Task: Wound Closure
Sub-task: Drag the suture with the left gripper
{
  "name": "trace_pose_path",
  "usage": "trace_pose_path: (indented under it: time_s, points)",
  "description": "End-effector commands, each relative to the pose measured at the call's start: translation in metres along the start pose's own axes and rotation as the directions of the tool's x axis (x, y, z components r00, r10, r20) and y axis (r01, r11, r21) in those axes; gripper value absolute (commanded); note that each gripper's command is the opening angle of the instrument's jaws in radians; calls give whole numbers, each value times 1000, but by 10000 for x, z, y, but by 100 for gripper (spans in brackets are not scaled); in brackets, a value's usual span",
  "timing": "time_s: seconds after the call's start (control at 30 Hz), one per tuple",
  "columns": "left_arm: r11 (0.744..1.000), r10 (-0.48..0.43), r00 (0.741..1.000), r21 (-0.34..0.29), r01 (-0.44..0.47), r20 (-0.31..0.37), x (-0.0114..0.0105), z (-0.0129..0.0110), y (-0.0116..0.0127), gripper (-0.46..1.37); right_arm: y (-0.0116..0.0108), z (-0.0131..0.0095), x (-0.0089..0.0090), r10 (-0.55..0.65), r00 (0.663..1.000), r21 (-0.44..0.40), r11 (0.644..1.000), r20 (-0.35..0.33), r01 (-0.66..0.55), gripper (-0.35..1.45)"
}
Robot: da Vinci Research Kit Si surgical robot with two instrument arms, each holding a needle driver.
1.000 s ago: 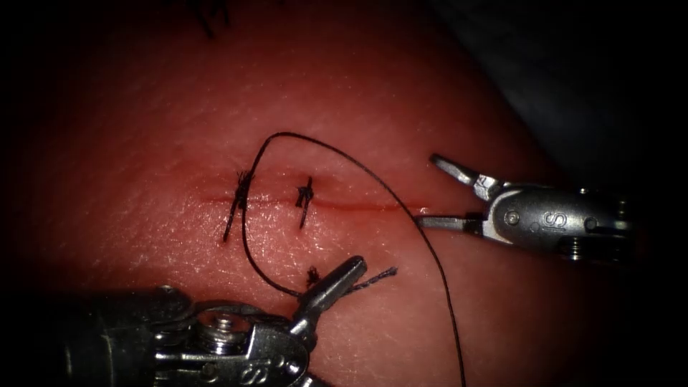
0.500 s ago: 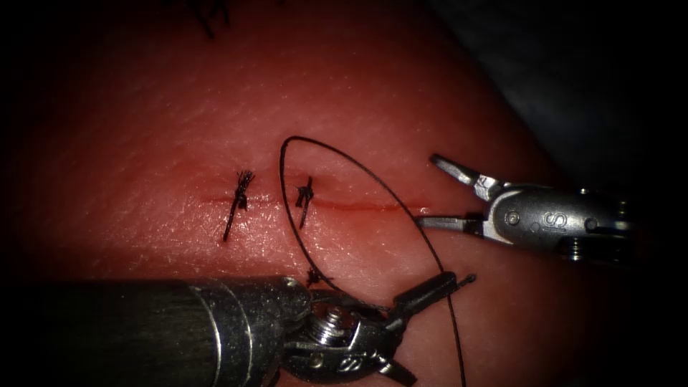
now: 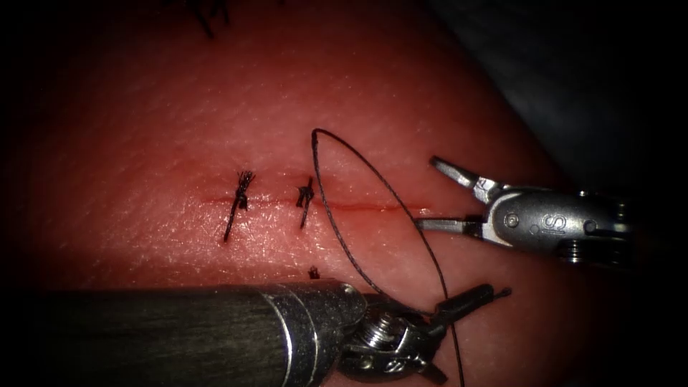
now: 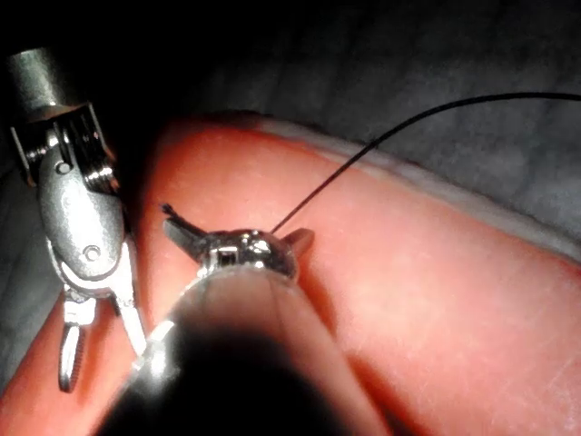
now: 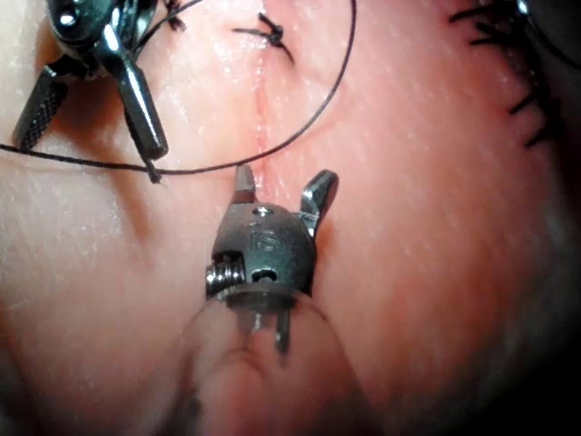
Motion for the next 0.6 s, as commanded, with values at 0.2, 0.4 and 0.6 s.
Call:
trace_pose_path:
  time_s: [0.2, 0.4, 0.6]
  points:
    - [1000, -5, 1000, -21, 5, 21, -10, 14, 11, 71, 1, -3, 0, -1, 1000, 3, 1000, 6, 1, 136]
    - [998, -36, 999, -54, 38, 38, -16, 19, 18, -35, 0, -2, 0, 4, 1000, 2, 1000, 6, -4, 136]
    - [994, -66, 998, -81, 67, 21, -20, 11, 16, -35, 0, -3, -1, 4, 1000, 2, 1000, 6, -4, 136]
